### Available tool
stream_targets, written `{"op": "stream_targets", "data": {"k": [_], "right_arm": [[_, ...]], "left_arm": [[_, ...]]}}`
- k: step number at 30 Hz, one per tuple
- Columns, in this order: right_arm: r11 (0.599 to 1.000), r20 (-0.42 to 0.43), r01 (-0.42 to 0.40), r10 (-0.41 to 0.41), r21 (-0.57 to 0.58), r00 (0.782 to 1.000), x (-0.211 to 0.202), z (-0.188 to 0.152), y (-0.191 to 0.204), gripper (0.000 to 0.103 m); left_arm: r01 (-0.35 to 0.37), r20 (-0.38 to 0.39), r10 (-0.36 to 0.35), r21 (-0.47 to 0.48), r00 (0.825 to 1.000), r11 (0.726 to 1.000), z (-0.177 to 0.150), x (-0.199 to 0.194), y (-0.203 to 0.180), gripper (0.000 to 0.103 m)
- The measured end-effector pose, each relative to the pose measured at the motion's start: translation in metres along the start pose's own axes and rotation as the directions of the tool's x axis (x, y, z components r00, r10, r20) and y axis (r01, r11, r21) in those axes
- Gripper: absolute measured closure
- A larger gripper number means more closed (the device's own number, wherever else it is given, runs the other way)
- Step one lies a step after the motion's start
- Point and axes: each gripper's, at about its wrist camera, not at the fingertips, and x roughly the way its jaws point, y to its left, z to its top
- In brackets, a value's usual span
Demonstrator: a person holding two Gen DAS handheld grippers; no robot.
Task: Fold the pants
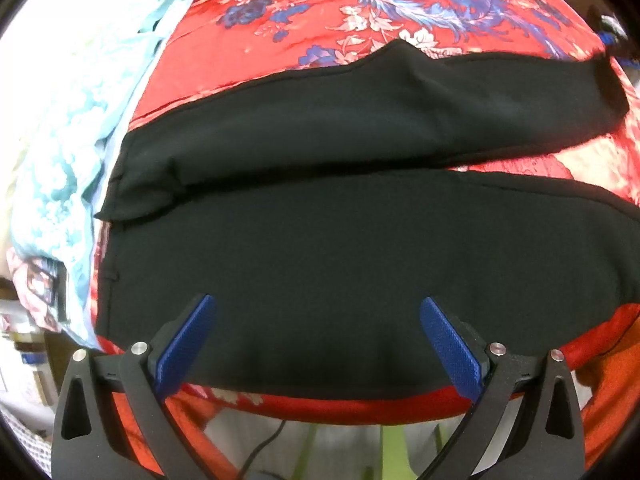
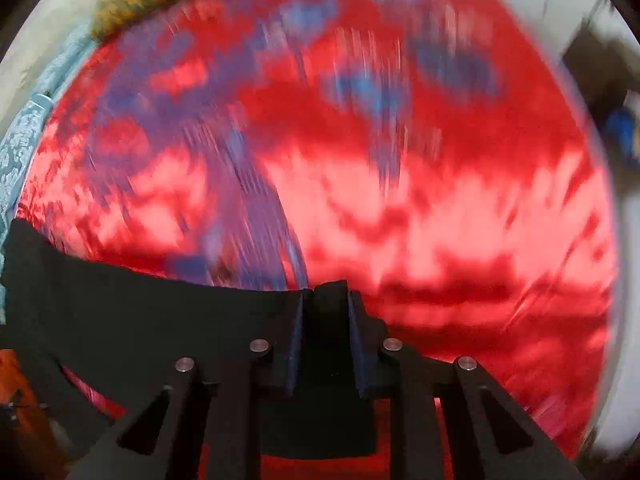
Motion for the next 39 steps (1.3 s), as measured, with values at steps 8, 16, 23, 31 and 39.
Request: {"op": "stream_targets", "data": {"k": [8, 16, 23, 31, 39], "right_arm": [[0.981, 0.309, 0.194, -0.187, 0.007, 0.933, -0.035, 0.074, 0.012, 0.082], [0.957, 0.233, 0.241, -0.275, 0.164, 0.933, 0.047, 0.083, 0.001, 0.062], [0.986, 0.352, 0.098, -0.140, 0.135, 0.926, 0.006, 0.047, 0.047, 0.039], [0.981, 0.064, -0.057, 0.070, -0.185, 0.995, 0.080, 0.016, 0.152, 0.026], [0.983, 0.117, 0.076, -0.096, 0.168, 0.989, 0.073, 0.021, 0.070, 0.022]], "left_arm": [[0.008, 0.039, -0.007, -0.046, 0.999, 0.999, 0.006, -0.005, 0.004, 0.001], [-0.049, 0.030, 0.053, -0.104, 0.998, 0.993, 0.028, 0.027, 0.041, 0.001], [-0.142, 0.216, 0.175, -0.159, 0.961, 0.977, 0.140, 0.089, 0.103, 0.001], [-0.252, 0.044, 0.307, -0.463, 0.951, 0.850, 0.186, 0.201, 0.204, 0.000], [-0.310, 0.022, 0.361, -0.468, 0.932, 0.828, 0.179, 0.192, 0.235, 0.001]]}}
